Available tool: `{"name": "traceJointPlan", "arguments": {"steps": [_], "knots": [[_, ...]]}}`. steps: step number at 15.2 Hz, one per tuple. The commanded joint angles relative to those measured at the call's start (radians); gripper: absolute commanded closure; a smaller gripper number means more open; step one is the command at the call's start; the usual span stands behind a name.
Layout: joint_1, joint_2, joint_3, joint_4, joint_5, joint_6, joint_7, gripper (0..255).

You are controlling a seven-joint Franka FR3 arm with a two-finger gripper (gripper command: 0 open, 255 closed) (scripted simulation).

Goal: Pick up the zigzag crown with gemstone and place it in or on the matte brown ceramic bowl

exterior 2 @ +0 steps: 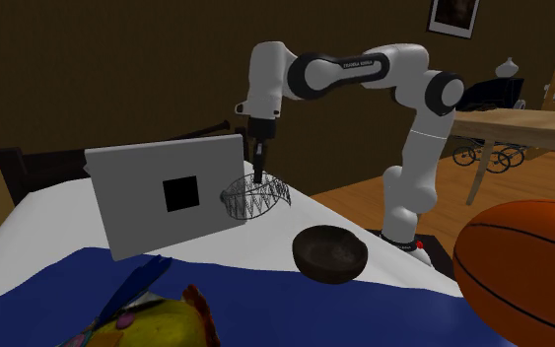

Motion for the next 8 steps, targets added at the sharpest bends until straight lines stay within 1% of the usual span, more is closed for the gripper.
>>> {"name": "traceJointPlan", "arguments": {"steps": [1, 8], "knots": [[-0.001, 0.005, 0.0, 0.034, -0.002, -0.029, 0.004, 255], [0.049, -0.221, 0.03, -0.15, 0.066, -0.056, 0.061, 255]]}}
